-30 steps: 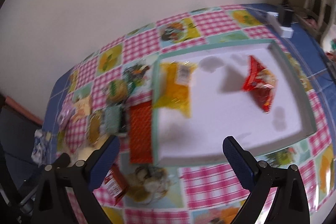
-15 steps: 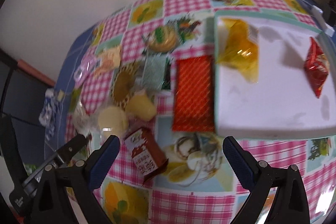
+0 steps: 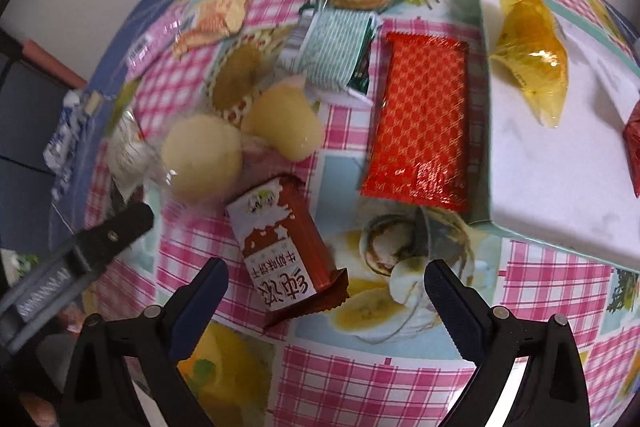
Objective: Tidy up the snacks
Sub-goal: 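Grasp the red-and-white biscuit packet with the right gripper while the left gripper grasps the clear bun packet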
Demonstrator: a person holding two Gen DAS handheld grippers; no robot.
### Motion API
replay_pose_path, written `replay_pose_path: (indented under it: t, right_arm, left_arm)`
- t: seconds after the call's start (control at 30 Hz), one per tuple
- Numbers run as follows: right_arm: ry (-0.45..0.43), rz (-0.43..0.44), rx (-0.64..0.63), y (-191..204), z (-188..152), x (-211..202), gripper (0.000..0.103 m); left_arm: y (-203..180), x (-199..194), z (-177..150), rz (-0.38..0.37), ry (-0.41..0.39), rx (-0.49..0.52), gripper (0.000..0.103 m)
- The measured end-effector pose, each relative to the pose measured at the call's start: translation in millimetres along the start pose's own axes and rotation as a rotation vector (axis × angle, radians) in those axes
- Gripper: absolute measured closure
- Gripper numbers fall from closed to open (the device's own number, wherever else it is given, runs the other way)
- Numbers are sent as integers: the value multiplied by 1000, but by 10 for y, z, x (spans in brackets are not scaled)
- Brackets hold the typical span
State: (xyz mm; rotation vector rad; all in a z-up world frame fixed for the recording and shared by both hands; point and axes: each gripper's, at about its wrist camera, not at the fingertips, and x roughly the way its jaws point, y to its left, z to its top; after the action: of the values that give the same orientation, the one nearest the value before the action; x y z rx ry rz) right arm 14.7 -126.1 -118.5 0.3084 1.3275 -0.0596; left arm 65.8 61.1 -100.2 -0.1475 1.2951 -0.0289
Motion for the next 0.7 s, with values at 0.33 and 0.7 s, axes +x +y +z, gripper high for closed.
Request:
replay_pose_path:
  t: [0.33, 0.7]
  right_arm:
    - [-7, -124, -123, 238, -66, 198, 10]
    - [-50, -108, -64, 145, 55, 146, 29]
  left_arm:
    - [106, 25, -11, 10, -4, -33, 0]
    - [-48, -28, 71, -81, 11, -41, 0]
